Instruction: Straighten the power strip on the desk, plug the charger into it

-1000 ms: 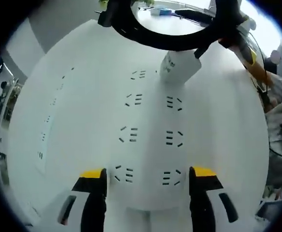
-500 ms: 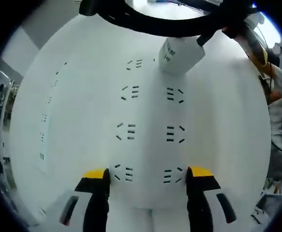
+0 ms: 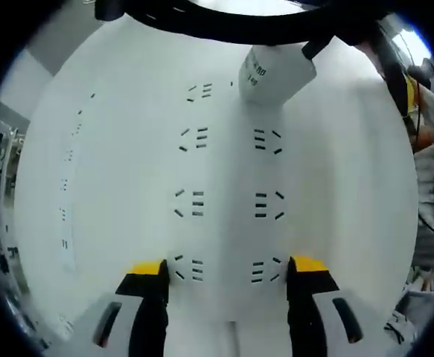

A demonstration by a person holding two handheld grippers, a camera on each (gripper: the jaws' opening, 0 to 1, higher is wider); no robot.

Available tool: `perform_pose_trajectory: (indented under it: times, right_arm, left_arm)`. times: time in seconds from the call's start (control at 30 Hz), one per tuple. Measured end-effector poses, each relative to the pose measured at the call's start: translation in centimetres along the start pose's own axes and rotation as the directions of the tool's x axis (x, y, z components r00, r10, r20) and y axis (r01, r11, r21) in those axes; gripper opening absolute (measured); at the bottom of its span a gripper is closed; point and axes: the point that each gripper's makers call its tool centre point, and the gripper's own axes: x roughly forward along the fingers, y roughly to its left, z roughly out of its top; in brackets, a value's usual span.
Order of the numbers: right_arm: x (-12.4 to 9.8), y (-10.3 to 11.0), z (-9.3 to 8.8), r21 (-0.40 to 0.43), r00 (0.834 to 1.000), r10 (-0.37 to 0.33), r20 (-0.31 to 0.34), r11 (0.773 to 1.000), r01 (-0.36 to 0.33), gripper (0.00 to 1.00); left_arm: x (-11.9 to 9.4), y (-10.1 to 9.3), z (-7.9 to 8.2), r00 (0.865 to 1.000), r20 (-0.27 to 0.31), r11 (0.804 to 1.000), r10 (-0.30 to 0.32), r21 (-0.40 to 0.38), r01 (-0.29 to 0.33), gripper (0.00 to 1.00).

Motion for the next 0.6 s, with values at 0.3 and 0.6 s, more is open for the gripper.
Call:
perform_pose_trajectory:
  times: [0.3, 0.6]
  right_arm:
    - [1.2, -0.1, 0.5, -0.060, 0.999, 0.044, -0.022, 0.997, -0.045, 0.96]
    - [2.6, -0.6, -0.3, -0.064, 0.988, 0.126, -0.093, 0.989, -0.132, 0.93]
  left_arm:
    - [0.3, -0.2, 0.1, 1.000, -0.009, 1.000, -0.007, 0.008, 0.007, 0.64]
    - [0.5, -0.1, 0.3, 1.000, -0.015, 1.000, -0.015, 0.012, 0.015, 0.65]
